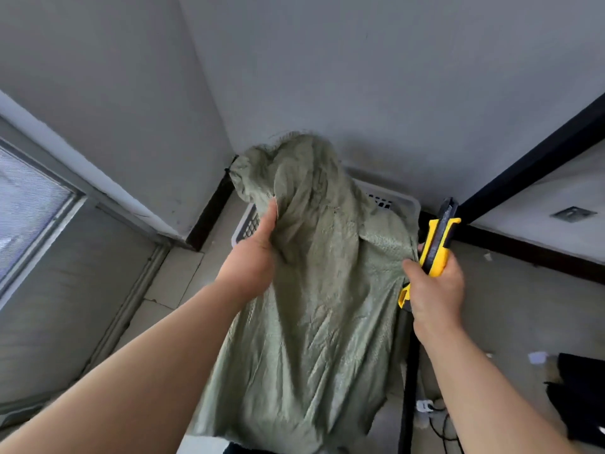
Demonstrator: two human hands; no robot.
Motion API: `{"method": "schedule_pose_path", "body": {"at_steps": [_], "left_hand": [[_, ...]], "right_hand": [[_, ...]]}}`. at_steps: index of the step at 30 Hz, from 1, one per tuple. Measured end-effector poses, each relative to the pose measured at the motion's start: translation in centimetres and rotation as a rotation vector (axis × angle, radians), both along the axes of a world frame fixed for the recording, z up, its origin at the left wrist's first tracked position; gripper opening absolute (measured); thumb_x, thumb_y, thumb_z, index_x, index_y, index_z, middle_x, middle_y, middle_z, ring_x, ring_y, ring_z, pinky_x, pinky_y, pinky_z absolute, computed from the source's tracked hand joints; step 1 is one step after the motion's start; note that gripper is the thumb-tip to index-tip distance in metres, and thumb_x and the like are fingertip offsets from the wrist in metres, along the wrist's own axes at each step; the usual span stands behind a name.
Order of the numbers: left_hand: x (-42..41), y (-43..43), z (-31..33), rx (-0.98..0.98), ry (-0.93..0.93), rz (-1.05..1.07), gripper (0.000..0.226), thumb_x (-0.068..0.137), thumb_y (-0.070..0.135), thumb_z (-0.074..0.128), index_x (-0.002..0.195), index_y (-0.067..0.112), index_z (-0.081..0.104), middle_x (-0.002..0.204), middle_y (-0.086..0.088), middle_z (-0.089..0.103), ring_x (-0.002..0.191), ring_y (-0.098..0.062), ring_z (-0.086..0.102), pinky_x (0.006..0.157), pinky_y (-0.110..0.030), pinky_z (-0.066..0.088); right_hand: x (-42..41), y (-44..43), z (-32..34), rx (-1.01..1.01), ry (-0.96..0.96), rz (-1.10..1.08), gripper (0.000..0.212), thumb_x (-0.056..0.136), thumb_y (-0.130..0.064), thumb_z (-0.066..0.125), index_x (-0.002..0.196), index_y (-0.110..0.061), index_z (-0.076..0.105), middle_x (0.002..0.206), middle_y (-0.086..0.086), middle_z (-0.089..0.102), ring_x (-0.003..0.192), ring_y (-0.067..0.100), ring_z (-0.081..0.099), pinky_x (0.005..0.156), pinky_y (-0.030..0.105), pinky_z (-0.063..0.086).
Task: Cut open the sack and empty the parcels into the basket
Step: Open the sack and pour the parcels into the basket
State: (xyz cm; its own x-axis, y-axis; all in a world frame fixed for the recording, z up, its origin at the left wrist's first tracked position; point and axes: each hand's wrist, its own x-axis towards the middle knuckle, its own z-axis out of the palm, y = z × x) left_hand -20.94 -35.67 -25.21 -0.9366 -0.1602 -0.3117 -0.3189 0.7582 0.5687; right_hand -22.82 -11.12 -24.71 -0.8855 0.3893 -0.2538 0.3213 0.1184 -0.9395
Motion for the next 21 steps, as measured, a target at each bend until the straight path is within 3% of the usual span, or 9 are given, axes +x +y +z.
{"method": "schedule_pose_path", "body": {"at_steps": [2,5,6,9,12,15,18,21], "left_hand": [[-1.8,0.0,-2.1,-0.013,-0.104,-0.035,0.078,0.093,-0.001,0.032,0.149,0.040,-0.003,0.089,0.002,0.054,0.077,-0.023,0.053,0.079,-0.040,0.051],[-3.2,-0.1,-5.5,0.005,-0.293,-0.051,0.072,0.092,-0.001,0.024,0.149,0.040,0.007,0.134,-0.010,0.052,0.100,-0.029,0.059,0.079,-0.033,0.048],[-3.4,-0.3,-6.7,0.006,-0.328,-0.046,0.073,0.090,-0.002,0.024,0.149,0.039,0.009,0.139,-0.010,0.048,0.102,-0.029,0.058,0.081,-0.032,0.049],[-3.8,-0.9,-10.2,0.010,-0.342,0.006,0.075,0.087,0.000,0.030,0.150,0.037,0.012,0.140,-0.008,0.049,0.094,-0.023,0.055,0.075,-0.029,0.043],[-4.9,-0.9,-13.1,0.038,-0.330,0.023,0.073,0.088,0.001,0.033,0.150,0.033,0.015,0.146,-0.008,0.043,0.116,-0.028,0.054,0.087,-0.029,0.043],[-5.9,-0.7,-15.3,0.015,-0.339,0.040,0.072,0.087,-0.002,0.034,0.150,0.028,0.020,0.144,-0.010,0.045,0.120,-0.031,0.052,0.095,-0.035,0.044],[-6.2,-0.8,-17.2,0.008,-0.334,0.066,0.067,0.086,-0.001,0.034,0.148,0.024,0.027,0.138,-0.011,0.051,0.116,-0.034,0.054,0.099,-0.042,0.046],[-5.9,-0.9,-18.5,0.022,-0.323,0.073,0.061,0.086,-0.001,0.034,0.142,0.023,0.035,0.121,-0.010,0.059,0.099,-0.033,0.058,0.086,-0.042,0.051]], "right_hand": [[-1.1,0.1,-2.4,0.062,-0.078,0.011,0.022,0.084,-0.002,0.063,0.084,-0.023,0.057,0.069,-0.004,0.052,0.059,0.011,0.049,0.056,0.024,0.041],[-2.0,0.2,-6.9,0.156,-0.203,0.024,0.021,0.083,-0.003,0.063,0.076,-0.020,0.052,0.068,0.001,0.048,0.062,0.020,0.045,0.056,0.029,0.038],[-2.2,0.4,-8.3,0.182,-0.232,0.018,0.021,0.082,-0.003,0.063,0.075,-0.020,0.051,0.067,0.002,0.048,0.063,0.021,0.045,0.056,0.030,0.038],[-2.7,0.5,-11.7,0.229,-0.269,0.006,0.014,0.083,-0.006,0.063,0.082,-0.015,0.053,0.070,0.001,0.048,0.063,0.021,0.046,0.057,0.030,0.040],[-3.5,0.5,-14.3,0.275,-0.292,0.014,0.012,0.084,-0.008,0.063,0.088,-0.013,0.053,0.072,0.000,0.048,0.062,0.018,0.046,0.056,0.028,0.038],[-4.2,0.3,-16.3,0.294,-0.319,0.014,0.013,0.084,-0.010,0.063,0.094,-0.012,0.055,0.081,0.004,0.051,0.063,0.017,0.047,0.053,0.027,0.040],[-4.4,0.0,-18.0,0.339,-0.363,0.034,0.014,0.084,-0.023,0.064,0.081,-0.024,0.051,0.084,0.006,0.056,0.065,0.021,0.053,0.060,0.032,0.046],[-4.3,-0.5,-18.9,0.327,-0.406,0.045,0.015,0.086,-0.032,0.061,0.084,-0.022,0.050,0.081,0.005,0.059,0.068,0.024,0.056,0.062,0.034,0.048]]}}
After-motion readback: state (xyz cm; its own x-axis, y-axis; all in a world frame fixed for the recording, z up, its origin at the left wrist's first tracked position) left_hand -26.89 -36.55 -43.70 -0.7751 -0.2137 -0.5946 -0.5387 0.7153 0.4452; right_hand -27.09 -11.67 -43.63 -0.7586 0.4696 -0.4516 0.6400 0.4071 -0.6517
